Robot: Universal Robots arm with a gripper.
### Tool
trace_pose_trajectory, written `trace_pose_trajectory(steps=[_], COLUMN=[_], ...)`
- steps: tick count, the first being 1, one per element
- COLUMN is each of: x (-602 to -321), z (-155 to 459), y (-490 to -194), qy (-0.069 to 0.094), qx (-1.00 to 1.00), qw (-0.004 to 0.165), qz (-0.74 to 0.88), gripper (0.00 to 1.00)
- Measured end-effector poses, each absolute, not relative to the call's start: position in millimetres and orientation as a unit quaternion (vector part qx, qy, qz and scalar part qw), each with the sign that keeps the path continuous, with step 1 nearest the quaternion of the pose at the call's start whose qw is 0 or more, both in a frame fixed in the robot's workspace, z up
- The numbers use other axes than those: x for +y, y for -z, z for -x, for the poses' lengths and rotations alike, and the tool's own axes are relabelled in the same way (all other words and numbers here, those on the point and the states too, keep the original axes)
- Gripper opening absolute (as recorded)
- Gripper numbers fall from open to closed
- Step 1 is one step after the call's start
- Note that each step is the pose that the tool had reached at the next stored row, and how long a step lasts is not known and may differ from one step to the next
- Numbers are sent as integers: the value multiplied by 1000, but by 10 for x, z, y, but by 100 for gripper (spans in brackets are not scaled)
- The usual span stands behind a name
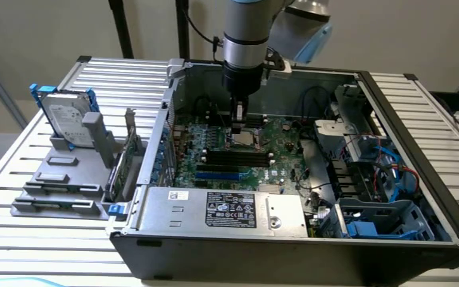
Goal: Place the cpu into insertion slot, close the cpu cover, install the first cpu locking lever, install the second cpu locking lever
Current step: 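Close the cpu cover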
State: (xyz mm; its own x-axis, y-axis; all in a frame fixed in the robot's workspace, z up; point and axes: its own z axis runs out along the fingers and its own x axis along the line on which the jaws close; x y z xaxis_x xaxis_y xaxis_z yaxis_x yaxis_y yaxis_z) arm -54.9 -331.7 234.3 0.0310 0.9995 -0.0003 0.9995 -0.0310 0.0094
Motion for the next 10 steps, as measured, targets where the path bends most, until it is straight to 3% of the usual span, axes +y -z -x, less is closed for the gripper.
trace_pose_trajectory(steps=[10], x=[-3311], z=[144], y=[-2541], qy=[4], qx=[696], qw=[-4], qz=[-718], gripper=[11])
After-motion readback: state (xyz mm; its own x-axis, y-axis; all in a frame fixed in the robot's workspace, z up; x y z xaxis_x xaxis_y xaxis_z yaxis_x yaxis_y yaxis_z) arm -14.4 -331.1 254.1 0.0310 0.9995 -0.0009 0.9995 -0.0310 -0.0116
